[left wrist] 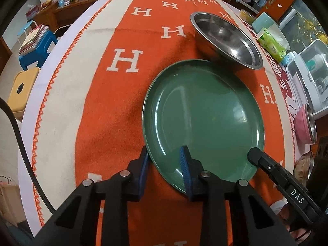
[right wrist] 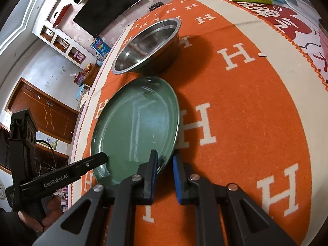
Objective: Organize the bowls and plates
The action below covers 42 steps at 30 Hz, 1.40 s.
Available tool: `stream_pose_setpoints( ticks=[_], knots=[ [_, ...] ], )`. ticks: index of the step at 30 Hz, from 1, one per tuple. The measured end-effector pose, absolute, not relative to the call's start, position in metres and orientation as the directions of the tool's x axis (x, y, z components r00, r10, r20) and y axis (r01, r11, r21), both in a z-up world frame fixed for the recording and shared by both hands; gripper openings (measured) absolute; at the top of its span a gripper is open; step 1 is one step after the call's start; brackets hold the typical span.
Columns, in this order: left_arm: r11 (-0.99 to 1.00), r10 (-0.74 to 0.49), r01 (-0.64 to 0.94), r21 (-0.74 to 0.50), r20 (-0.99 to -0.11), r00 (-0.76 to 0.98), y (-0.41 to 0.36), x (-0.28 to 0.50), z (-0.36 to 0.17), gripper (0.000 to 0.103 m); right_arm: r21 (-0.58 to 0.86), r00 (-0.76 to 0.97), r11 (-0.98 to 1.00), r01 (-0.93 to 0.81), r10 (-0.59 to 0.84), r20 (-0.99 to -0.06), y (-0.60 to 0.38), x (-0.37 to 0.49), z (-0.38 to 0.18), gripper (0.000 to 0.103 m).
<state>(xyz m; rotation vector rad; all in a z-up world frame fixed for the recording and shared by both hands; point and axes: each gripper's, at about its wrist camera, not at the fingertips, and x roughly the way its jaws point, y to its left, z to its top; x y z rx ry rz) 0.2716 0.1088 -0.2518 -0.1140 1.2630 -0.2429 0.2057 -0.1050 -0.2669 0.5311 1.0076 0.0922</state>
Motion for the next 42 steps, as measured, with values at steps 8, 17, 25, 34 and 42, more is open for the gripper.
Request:
stream_pose_setpoints(
  ticks=[8,17,25,34,42],
  knots=[
    [0.969,-0.239,0.129,-0.212,-0.936,0.257,0.111,0.264,-0.252,0.028,0.436,0.507,0.881,0.183,0.295,-0.81,-0.101,0.199,-0.263,0.013],
    [0.969,-0.232,0.139,-0.204,-0.944,0.234,0.117,0.241,-0.245,0.028,0.449,0.491,0.873,0.191,0.311,-0.814,-0.093,0.183,-0.258,0.013],
    [0.968,-0.221,0.167,-0.185,-0.946,0.236,0.125,0.214,-0.228,0.028,0.439,0.49,0.883,0.169,0.311,-0.815,-0.079,0.163,-0.247,0.013],
    [0.959,-0.235,0.219,-0.18,-0.935,0.264,0.131,0.179,-0.2,0.028,0.422,0.524,0.894,0.152,0.289,-0.801,-0.066,0.126,-0.225,0.013],
    [0.945,-0.271,0.27,-0.183,-0.902,0.336,0.135,0.139,-0.165,0.028,0.383,0.592,0.917,0.116,0.246,-0.768,-0.058,0.094,-0.195,0.013]
  ],
)
